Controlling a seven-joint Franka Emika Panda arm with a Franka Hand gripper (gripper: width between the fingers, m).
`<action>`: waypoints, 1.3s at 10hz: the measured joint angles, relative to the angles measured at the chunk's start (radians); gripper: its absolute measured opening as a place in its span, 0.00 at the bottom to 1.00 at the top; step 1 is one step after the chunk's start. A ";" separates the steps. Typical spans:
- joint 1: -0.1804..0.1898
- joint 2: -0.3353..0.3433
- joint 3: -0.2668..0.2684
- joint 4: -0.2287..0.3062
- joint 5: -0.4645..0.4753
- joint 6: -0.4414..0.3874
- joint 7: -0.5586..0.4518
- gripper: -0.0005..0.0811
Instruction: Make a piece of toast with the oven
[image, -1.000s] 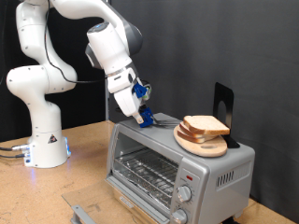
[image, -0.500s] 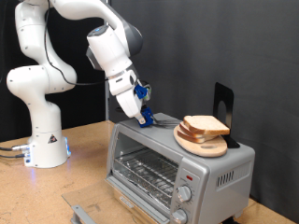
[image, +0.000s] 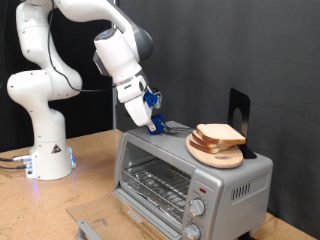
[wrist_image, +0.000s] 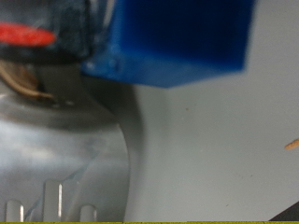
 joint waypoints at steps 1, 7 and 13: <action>0.000 0.000 0.001 -0.001 0.002 0.002 0.002 0.45; 0.000 -0.032 -0.001 0.000 0.027 -0.017 0.015 0.43; -0.015 -0.107 -0.016 0.006 0.003 -0.116 0.066 0.43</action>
